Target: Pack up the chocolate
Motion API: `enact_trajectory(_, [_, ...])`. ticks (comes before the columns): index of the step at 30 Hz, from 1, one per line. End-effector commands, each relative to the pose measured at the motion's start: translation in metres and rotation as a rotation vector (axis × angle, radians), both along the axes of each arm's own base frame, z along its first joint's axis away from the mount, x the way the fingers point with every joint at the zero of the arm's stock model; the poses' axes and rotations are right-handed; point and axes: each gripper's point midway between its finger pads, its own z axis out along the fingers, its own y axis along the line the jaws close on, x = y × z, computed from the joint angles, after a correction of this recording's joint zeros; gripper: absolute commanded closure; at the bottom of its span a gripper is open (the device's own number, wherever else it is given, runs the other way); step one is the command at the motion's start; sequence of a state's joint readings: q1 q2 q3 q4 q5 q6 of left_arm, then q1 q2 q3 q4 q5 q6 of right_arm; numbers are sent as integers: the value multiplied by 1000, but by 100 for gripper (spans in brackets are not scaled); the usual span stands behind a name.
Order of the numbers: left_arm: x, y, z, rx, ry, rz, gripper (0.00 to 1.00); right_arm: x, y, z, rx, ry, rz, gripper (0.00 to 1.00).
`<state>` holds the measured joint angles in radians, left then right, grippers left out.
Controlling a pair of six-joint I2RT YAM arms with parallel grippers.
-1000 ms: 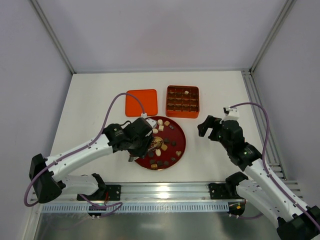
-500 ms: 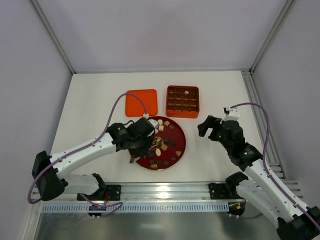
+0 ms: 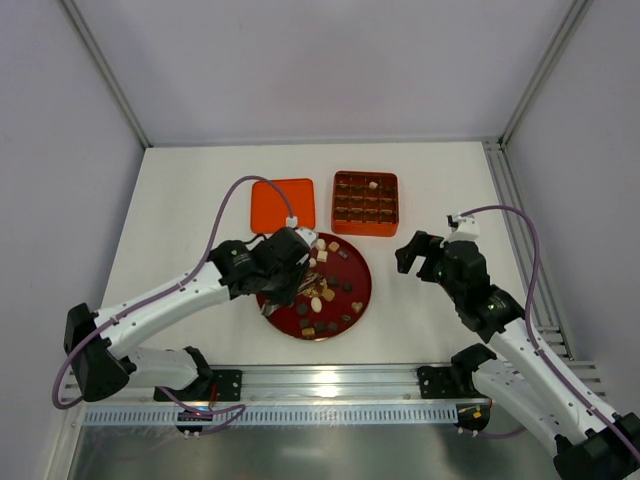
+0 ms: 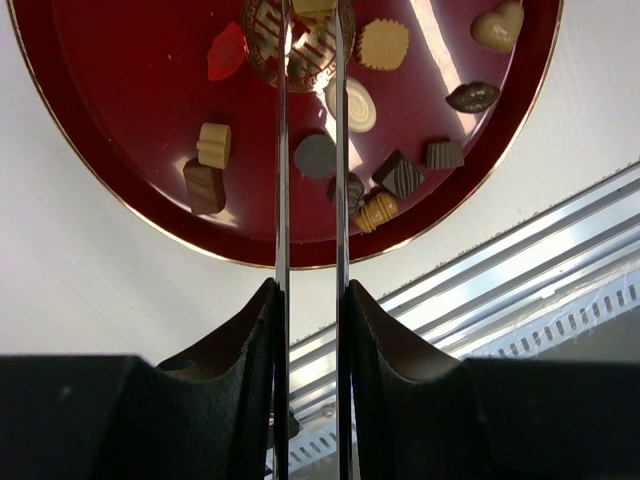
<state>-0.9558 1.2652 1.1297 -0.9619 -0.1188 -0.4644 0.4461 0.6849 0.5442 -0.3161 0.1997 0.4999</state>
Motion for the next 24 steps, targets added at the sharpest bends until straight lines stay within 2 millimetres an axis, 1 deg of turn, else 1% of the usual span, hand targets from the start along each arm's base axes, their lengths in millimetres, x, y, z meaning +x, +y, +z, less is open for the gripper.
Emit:
enact_trajectory(1, [18, -8, 27, -33, -97, 11, 76, 5, -1, 14, 17, -47, -18, 0])
enact_trajectory(2, [21, -11, 33, -39, -113, 10, 76, 5, -1, 14, 16, -47, -17, 0])
enact_trajectory(4, [28, -14, 37, -35, -132, 14, 76, 4, -1, 13, 19, -45, -17, 0])
enact_trajectory(5, [32, -18, 46, -49, -150, 12, 76, 4, 0, 15, 20, -49, -14, 0])
enact_trajectory(7, [40, -24, 49, -40, -166, 11, 76, 4, 0, 15, 22, -48, -14, 0])
enact_trajectory(8, [47, -30, 59, -59, -189, 9, 76, 4, -1, 15, 19, -48, -17, 0])
enact_trajectory(9, [52, -35, 55, -43, -186, 7, 76, 4, -1, 15, 20, -49, -17, 0])
enact_trajectory(10, [57, -39, 58, -47, -196, 8, 76, 4, 0, 16, 22, -52, -14, 0])
enact_trajectory(11, [65, -45, 68, -58, -221, 4, 76, 4, 0, 17, 24, -54, -14, 0])
enact_trajectory(12, [75, -50, 65, -42, -228, 10, 76, 4, -1, 16, 21, -52, -15, 0])
enact_trajectory(13, [84, -57, 78, -62, -254, 16, 76, 4, -1, 17, 22, -53, -17, 0])
enact_trajectory(15, [102, -61, 86, -66, -281, 30, 76, 3, -1, 17, 23, -51, -16, 0])
enact_trajectory(16, [113, -70, 90, -74, -288, 34, 76, 3, 0, 18, 26, -55, -13, 0])
enact_trajectory(17, [121, -72, 94, -81, -292, 39, 76, 3, 0, 16, 24, -49, -14, 0])
enact_trajectory(18, [128, -75, 94, -75, -292, 38, 76, 3, 0, 18, 27, -52, -14, 0])
enact_trajectory(19, [139, -77, 107, -99, -312, 54, 76, 2, -1, 18, 23, -55, -17, 0])
enact_trajectory(20, [147, -83, 99, -87, -295, 52, 76, 2, -2, 19, 24, -58, -19, 0])
enact_trajectory(21, [153, -85, 98, -84, -298, 50, 76, 1, -2, 19, 25, -57, -17, 0])
enact_trajectory(22, [163, -84, 107, -94, -311, 67, 76, 1, -2, 20, 27, -58, -18, 0])
enact_trajectory(23, [170, -89, 96, -77, -292, 61, 76, 1, -2, 21, 27, -61, -17, 0])
enact_trajectory(24, [176, -89, 95, -75, -290, 69, 76, 0, -2, 22, 28, -63, -16, 0])
